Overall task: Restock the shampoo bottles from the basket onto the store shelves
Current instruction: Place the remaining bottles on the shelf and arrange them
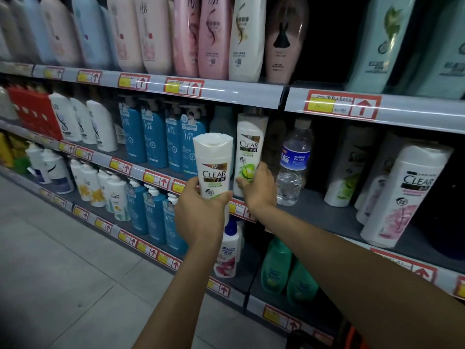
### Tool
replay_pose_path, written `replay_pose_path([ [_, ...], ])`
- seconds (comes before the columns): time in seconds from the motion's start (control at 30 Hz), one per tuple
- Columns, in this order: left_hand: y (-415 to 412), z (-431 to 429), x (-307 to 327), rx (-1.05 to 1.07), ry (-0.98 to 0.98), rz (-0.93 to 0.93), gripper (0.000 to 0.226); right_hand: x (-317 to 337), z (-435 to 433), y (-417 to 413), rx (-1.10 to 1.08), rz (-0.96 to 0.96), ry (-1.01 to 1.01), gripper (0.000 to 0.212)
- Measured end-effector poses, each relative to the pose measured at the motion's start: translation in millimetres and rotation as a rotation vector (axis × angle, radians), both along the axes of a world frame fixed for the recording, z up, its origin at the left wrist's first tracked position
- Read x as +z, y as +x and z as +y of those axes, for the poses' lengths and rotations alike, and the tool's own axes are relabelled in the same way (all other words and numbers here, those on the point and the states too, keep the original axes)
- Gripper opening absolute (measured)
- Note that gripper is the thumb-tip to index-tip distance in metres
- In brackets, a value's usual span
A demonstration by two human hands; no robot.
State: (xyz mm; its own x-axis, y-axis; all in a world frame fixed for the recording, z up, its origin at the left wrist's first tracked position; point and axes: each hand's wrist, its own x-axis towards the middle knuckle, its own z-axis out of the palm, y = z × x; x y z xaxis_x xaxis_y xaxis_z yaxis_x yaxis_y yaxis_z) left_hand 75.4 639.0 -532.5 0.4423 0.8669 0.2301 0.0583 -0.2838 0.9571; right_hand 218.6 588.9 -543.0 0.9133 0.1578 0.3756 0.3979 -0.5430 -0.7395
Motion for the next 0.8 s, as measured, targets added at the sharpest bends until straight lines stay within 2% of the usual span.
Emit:
replay_pose_path([
  [0.17, -1.2, -8.1, 13.2, 0.021, -0.016, 0.006, 0.040, 5.2, -3.5, -6.1, 0.007, 0.053, 0.035, 0.044],
  [0.33, -2.3, -14.3, 28.2, 0.015, 0.068, 0.015, 0.040, -8.6, -50.4, -51.5, -0.024, -0.098, 0.263, 0.025],
  [0.47, 1.5, -35.3, 40.5, -0.047, 0.095, 0.002, 0.041, -11.6, -101.7, -48.3, -0.159, -0.202, 0.267, 0.023],
  [0.53, 4.0, -49.1, 42.3, -0.083, 0.094, 0.005, 0.043, -9.4, -114.7, -30.4, -0.258, -0.167, 0.274, 0.023],
  [0.63, 9.3, -66.4, 43.5, -0.132, 0.105, 0.015, 0.045, -3.9, -123.2, -9.9, -0.409, 0.011, 0.269, 0.036],
  [0.7, 12.5, -74.5, 45.9, -0.157, 0.119, 0.019, 0.042, -2.0, -126.5, 1.0, -0.491, 0.131, 0.230, 0.052],
  [0.8, 17.0, -78.8, 48.0, -0.173, 0.131, 0.012, 0.042, -4.1, -129.6, 17.5, -0.561, 0.211, 0.182, 0.074],
])
